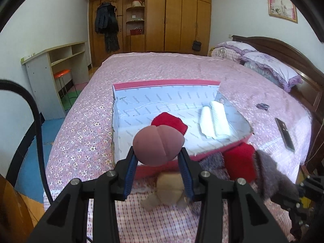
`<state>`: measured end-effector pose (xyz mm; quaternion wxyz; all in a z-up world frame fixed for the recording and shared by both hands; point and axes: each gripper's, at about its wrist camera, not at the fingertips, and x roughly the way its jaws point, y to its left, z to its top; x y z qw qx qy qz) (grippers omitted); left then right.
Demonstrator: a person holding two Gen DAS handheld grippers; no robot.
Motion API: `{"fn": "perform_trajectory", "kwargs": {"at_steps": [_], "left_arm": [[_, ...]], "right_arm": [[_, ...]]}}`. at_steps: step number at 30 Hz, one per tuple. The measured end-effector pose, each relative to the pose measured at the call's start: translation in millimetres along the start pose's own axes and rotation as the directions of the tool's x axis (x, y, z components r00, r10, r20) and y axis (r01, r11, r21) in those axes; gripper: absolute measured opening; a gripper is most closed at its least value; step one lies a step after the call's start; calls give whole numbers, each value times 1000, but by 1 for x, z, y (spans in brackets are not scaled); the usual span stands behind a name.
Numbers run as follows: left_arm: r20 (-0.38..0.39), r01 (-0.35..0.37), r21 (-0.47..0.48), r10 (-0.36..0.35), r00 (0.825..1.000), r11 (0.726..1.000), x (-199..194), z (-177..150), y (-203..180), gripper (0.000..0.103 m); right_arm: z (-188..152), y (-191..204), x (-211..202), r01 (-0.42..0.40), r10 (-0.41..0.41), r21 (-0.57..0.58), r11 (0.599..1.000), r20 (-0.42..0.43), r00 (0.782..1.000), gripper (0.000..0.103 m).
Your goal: Organize soft objects
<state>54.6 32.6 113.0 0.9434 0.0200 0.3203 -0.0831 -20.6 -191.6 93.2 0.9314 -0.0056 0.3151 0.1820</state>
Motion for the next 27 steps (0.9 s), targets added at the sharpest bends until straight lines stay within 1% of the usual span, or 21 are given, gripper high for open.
{"fn": "perform_trajectory", "kwargs": {"at_steps": [6,9,14,18,22,27], "left_arm": [[-27,-4,-9,4,1000,1000,22,5,2,42],[-44,-26,-14,26,999,1000,36,6,4,42],[-71,-36,-23,34,997,999,55,7,8,42],[-83,-37,-30,35,996,999,64,7,11,42],[-96,-44,-16,42,995,999,72,5,10,43],[-102,-39,-20,37,994,999,80,5,12,43]], "right_arm": [[9,-5,-2,18,-18,-16,1000,1,1000,15],[17,-7,-3,30,-30,-31,999,8,1000,15],[31,-11,-1,46,-45,-59,997,12,999,15],[41,-15,6,49,-48,-69,996,8,999,15],[51,-17,15,58,-58,-87,995,11,998,15],[67,-23,33,67,-67,-99,993,6,998,15]]}}
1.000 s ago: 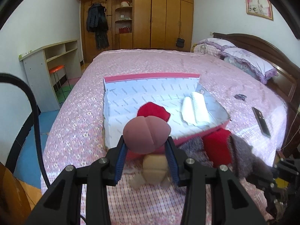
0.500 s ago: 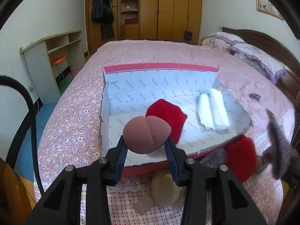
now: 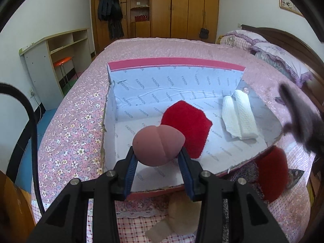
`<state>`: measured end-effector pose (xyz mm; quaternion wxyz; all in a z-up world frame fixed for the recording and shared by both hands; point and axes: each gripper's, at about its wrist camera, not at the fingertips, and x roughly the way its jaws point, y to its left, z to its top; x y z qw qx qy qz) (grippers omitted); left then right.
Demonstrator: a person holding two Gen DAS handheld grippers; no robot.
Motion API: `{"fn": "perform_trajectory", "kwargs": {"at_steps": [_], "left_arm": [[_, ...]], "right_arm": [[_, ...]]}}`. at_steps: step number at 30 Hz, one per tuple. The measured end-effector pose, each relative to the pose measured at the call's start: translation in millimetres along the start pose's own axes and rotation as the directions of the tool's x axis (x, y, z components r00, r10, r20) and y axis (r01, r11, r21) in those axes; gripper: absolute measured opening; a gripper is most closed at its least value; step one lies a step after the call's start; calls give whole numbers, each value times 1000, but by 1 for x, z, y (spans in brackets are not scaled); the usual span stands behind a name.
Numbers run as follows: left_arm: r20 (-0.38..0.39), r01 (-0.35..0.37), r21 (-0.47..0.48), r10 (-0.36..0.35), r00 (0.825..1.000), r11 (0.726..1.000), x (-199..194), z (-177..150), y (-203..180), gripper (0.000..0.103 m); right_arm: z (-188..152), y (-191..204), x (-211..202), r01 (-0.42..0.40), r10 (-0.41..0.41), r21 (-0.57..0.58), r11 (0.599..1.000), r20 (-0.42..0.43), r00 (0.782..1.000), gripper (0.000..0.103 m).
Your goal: Organize soft objects
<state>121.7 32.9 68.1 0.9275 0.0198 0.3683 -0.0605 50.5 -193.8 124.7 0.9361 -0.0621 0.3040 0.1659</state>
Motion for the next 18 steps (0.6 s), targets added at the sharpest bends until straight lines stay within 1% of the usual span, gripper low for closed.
{"fn": "perform_trajectory", "kwargs": {"at_steps": [6,9,13,18], "left_arm": [[-7,-9,6,9,1000,1000,9,3,1,44],[-14,2,-2,-2,1000,1000,12,6,4,44],[-19,-14,-1,14,1000,1000,18,7,6,44],[-22,-23,11,23,999,1000,25,10,3,44]], "right_arm": [[22,-16,36,24,-24,0,1000,-19,1000,15],[29,-29,60,6,-5,30,1000,-46,999,15],[34,-40,88,8,-3,56,998,-84,996,15],[36,-48,112,9,1,90,996,-105,994,15]]}}
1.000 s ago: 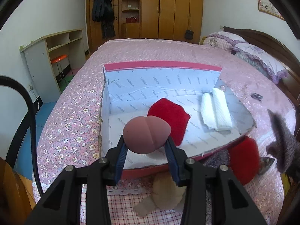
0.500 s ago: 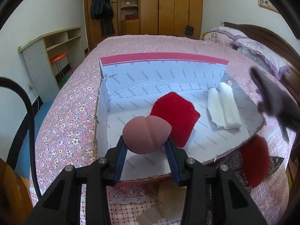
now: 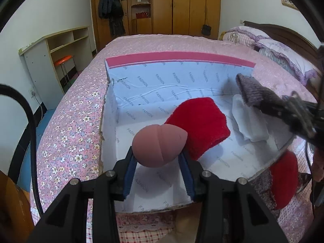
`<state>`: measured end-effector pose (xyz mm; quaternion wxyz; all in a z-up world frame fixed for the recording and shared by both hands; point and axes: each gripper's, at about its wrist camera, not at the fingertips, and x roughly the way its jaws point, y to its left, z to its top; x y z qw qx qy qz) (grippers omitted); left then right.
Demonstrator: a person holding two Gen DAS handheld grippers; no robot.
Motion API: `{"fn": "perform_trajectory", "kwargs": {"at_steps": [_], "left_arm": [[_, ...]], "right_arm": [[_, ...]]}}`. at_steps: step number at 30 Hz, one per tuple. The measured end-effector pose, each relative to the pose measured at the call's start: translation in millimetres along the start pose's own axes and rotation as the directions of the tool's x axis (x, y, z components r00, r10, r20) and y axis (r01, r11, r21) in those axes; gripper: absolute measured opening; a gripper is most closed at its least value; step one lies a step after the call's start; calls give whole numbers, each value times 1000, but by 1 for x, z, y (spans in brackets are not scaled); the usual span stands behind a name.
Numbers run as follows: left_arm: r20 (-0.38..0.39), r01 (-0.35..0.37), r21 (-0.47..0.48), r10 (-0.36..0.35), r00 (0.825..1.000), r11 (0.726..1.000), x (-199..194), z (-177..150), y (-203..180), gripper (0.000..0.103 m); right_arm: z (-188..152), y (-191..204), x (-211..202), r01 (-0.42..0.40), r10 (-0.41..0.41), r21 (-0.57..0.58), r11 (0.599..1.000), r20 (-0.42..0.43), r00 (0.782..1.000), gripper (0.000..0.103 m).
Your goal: Organize soft objects
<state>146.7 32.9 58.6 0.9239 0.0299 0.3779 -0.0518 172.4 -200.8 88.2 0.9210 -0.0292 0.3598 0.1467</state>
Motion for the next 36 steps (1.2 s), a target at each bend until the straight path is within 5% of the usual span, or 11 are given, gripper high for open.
{"fn": "perform_trajectory", "kwargs": {"at_steps": [9,36], "left_arm": [[-7,6,10,-6,1000,1000,7,1,-1,44],[-34,9,31,-8,999,999,9,5,-4,44]], "right_arm": [[-6,-8,36,-1,4,46,999,-60,998,15],[-9,1,46,11,-9,24,1000,-75,997,23]]}}
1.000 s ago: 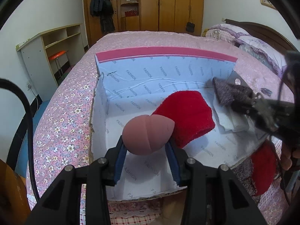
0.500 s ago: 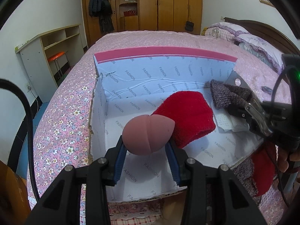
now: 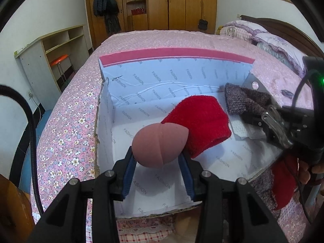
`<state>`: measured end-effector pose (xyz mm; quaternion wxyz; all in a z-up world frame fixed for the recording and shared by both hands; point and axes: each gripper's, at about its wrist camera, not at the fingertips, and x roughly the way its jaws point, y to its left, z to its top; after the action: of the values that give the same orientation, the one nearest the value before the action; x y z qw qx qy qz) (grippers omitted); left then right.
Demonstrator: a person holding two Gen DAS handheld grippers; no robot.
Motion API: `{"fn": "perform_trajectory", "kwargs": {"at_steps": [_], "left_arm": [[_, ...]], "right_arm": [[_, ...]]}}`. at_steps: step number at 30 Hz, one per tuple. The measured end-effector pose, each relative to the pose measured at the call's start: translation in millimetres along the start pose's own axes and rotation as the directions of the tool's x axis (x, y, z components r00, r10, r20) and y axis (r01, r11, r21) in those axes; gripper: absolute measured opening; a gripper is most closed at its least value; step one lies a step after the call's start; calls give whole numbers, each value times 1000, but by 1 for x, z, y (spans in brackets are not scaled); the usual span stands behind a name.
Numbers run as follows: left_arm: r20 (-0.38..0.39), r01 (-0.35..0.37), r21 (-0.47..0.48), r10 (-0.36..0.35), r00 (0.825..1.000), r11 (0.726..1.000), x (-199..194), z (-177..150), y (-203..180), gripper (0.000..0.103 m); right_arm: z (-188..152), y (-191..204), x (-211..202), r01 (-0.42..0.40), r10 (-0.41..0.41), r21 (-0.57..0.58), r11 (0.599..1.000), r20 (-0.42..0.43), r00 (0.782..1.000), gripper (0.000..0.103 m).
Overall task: Organize soft objects
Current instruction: 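Lower the pink puff and grey sock into the box and open both grippers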
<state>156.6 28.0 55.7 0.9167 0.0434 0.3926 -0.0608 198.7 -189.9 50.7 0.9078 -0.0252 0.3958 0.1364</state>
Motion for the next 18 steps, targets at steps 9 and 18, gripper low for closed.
{"fn": "perform_trajectory", "kwargs": {"at_steps": [9,18], "left_arm": [[43,23,30,-25,999,999,-24,4,-7,56],[43,36,11,-36,998,999,-38,1,-8,56]], "right_arm": [[4,4,-19,-16,17,-9,1000,17,1000,42],[2,1,-49,-42,41,19,999,52,998,43]]}}
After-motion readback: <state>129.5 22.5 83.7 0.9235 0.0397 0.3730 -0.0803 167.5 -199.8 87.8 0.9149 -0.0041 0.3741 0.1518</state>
